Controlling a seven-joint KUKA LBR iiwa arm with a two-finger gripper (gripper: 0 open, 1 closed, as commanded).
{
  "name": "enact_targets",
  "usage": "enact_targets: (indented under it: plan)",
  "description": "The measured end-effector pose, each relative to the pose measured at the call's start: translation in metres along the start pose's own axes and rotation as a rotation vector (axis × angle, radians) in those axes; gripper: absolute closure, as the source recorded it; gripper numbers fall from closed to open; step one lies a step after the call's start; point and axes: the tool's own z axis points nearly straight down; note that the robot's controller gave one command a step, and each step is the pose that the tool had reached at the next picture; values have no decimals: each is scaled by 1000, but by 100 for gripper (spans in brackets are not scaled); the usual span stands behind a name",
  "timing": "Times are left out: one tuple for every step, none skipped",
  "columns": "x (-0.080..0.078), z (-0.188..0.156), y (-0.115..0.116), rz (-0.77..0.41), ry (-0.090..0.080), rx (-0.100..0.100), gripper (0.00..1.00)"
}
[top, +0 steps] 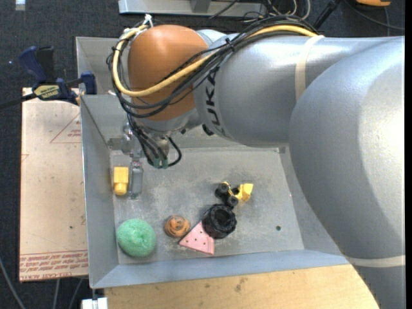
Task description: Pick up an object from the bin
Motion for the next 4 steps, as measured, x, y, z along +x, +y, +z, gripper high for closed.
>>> enact_targets:
  plan:
    - [-2,-5,-1,4,-7,-2,0]
    - [27,21,-4,-90,-16,-3,0]
    - [44,57,-6,-122,-5,-2,0]
    - [89,72,-18,-13,-8,-1,0]
